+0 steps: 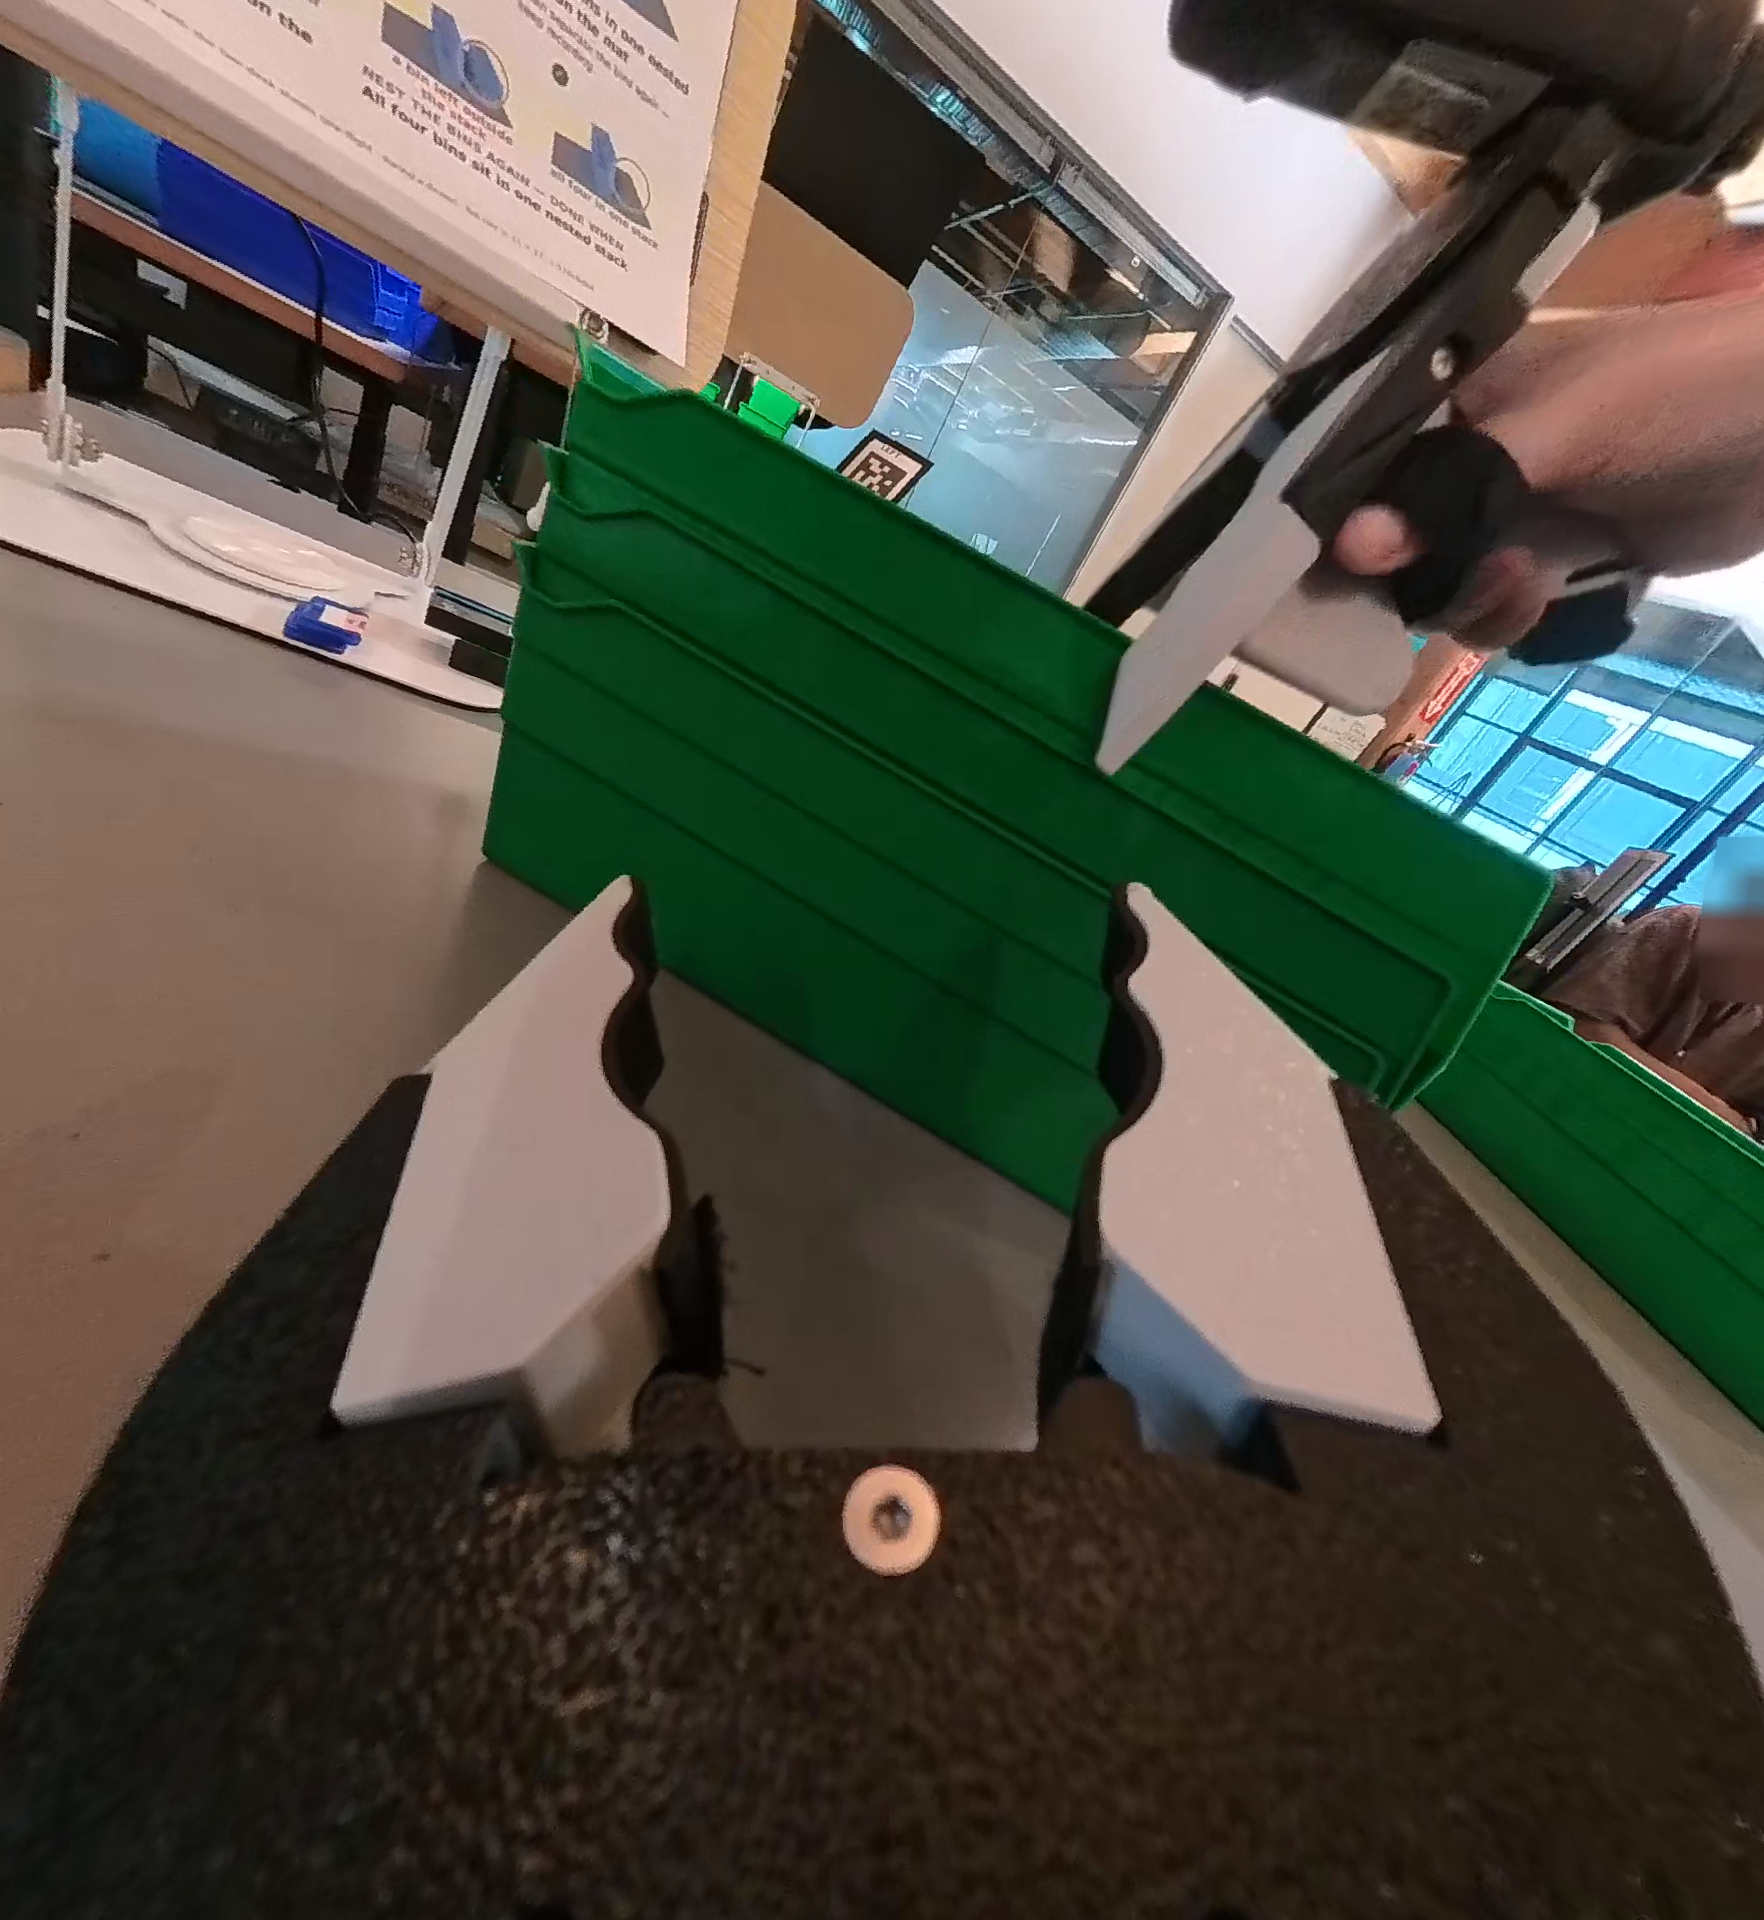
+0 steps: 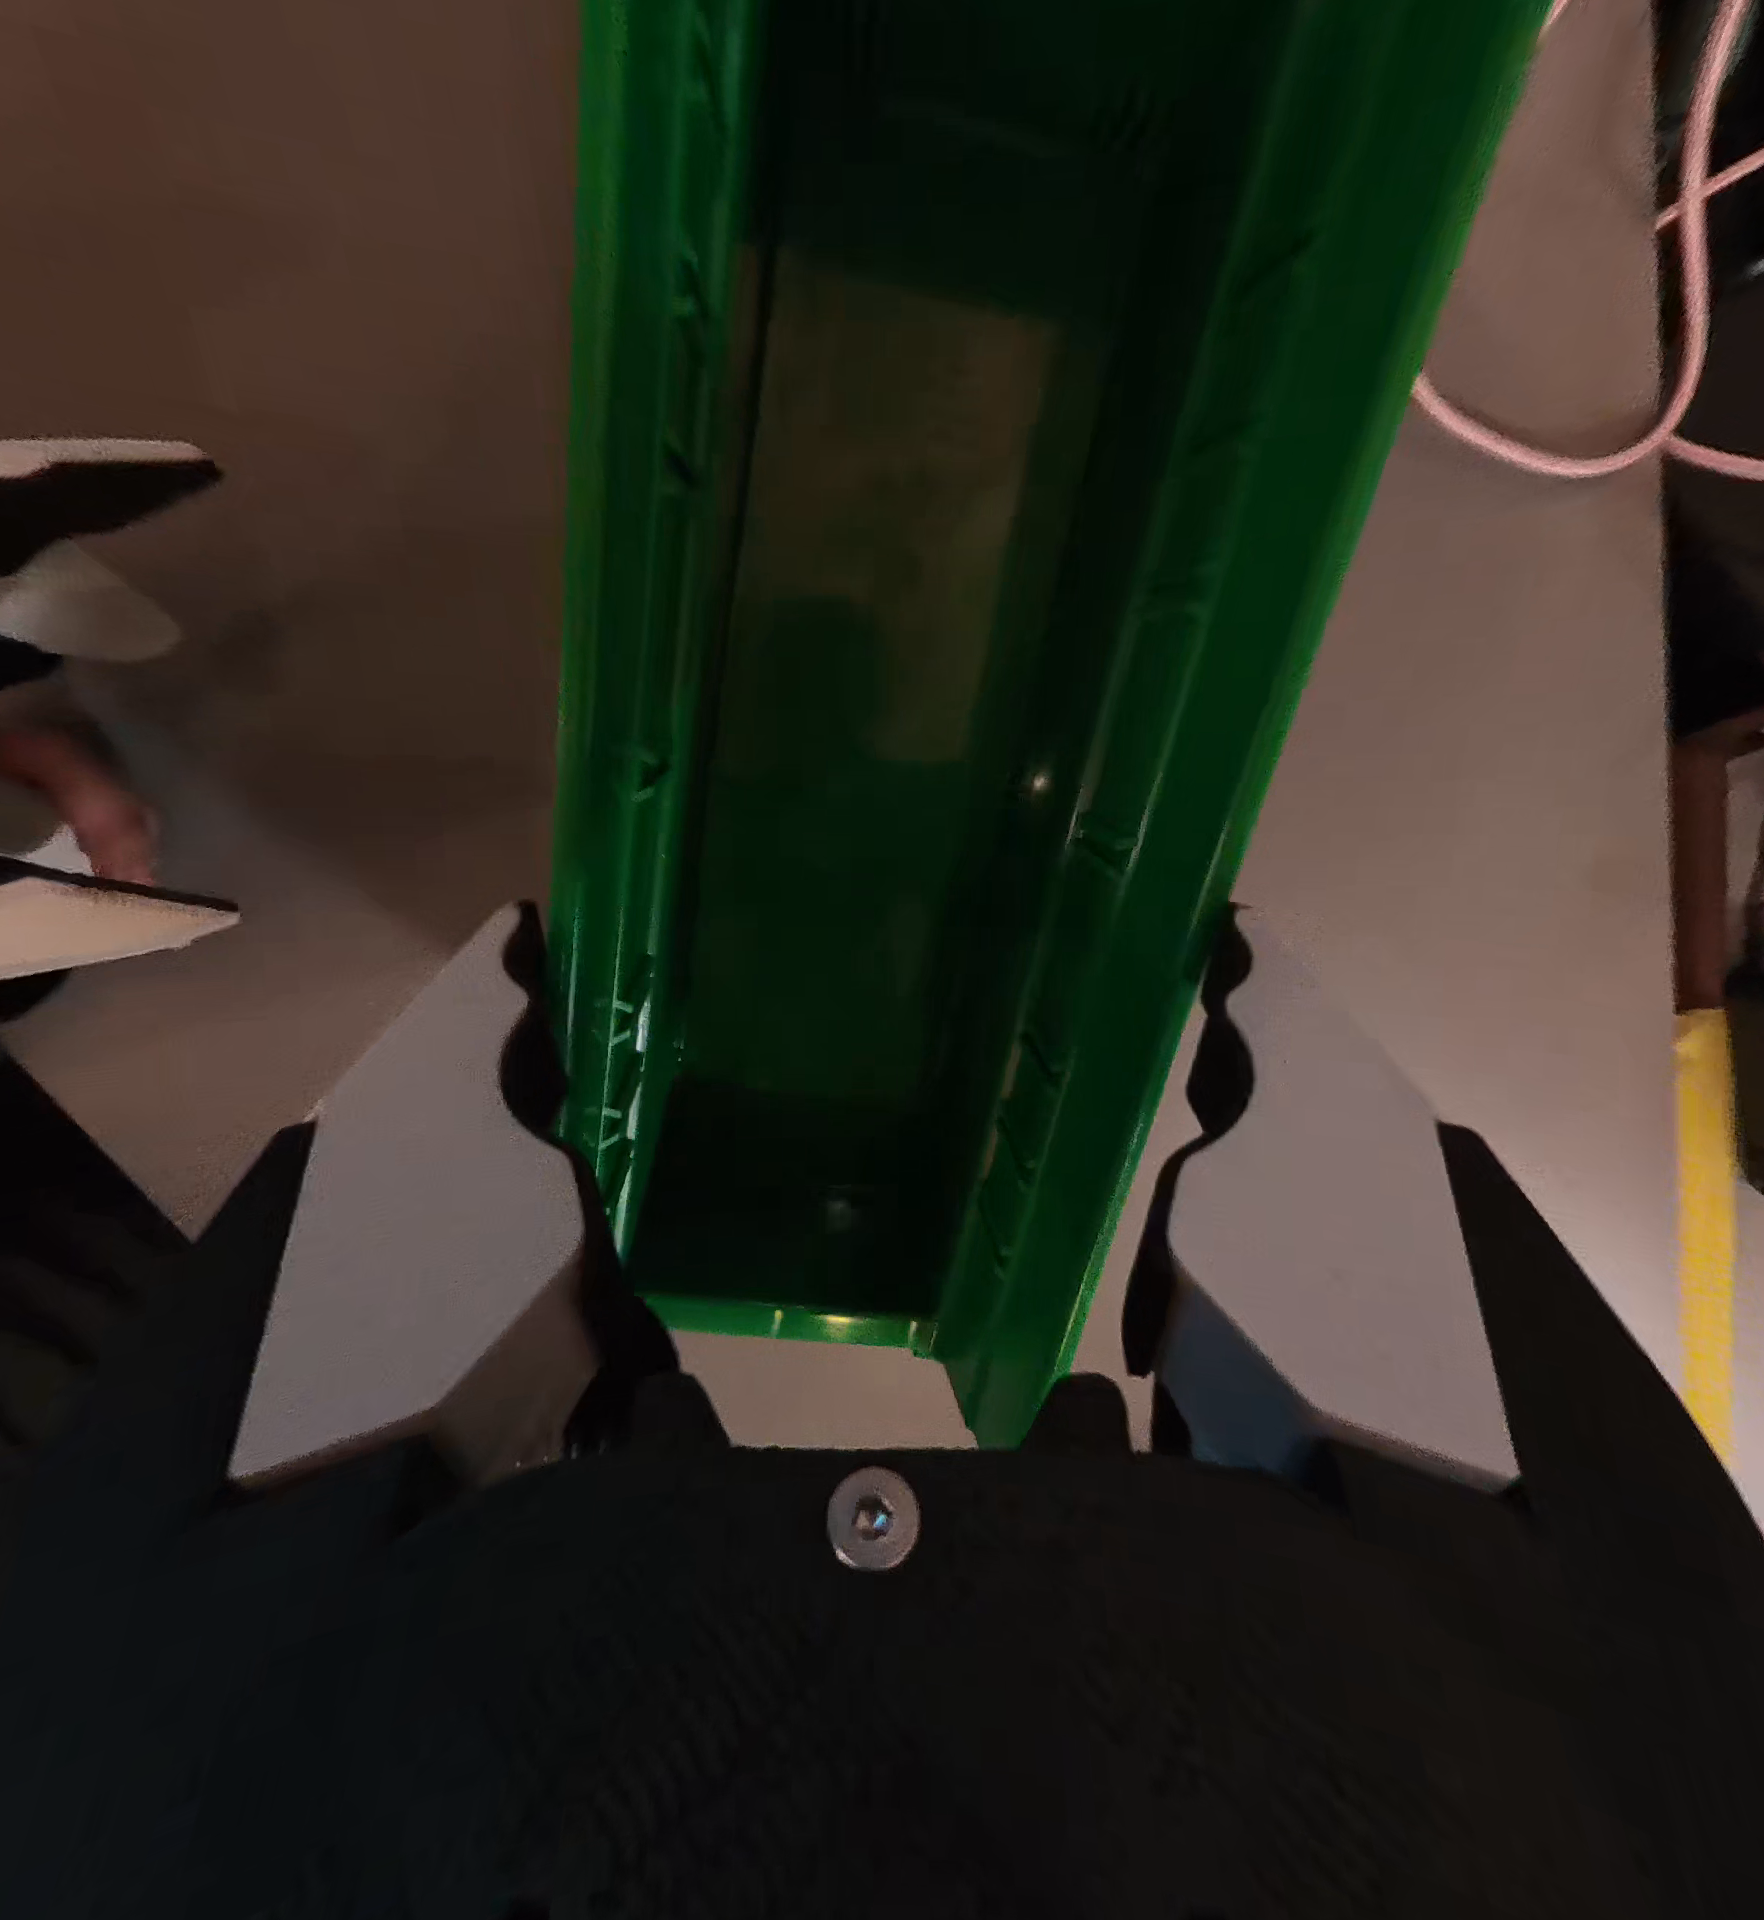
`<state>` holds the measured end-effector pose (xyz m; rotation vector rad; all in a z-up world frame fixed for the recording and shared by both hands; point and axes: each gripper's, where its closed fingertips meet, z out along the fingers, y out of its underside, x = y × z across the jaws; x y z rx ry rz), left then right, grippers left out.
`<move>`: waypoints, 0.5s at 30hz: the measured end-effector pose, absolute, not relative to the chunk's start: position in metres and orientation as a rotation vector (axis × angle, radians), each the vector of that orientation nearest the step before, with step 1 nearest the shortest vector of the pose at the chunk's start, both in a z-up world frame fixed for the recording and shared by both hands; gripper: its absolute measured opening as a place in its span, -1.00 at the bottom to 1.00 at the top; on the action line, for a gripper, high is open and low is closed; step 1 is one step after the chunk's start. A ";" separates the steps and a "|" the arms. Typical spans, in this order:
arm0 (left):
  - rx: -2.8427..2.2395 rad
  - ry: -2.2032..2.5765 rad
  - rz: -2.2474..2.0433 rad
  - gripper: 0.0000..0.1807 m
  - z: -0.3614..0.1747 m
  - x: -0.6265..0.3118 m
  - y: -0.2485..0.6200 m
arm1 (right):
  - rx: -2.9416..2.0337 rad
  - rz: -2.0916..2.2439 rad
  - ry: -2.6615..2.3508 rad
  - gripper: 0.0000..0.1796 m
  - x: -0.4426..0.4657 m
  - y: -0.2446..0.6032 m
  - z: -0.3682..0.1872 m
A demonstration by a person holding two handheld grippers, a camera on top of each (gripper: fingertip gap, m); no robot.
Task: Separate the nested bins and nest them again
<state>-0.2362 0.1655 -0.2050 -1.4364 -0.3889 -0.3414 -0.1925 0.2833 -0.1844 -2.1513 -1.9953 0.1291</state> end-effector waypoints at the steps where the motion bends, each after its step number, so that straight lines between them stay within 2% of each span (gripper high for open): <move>1: -1.437 -0.389 -0.342 -0.06 -0.205 -0.236 0.166 | -2.133 0.112 -2.024 0.33 -0.193 0.282 -0.183; 5: -1.443 -0.391 -0.347 -0.06 -0.206 -0.236 0.166 | -2.021 0.094 -2.113 0.12 -0.196 0.281 -0.178; 15: -1.438 -0.403 -0.362 -0.07 -0.206 -0.238 0.166 | -2.035 0.389 -1.948 0.09 -0.216 0.278 -0.125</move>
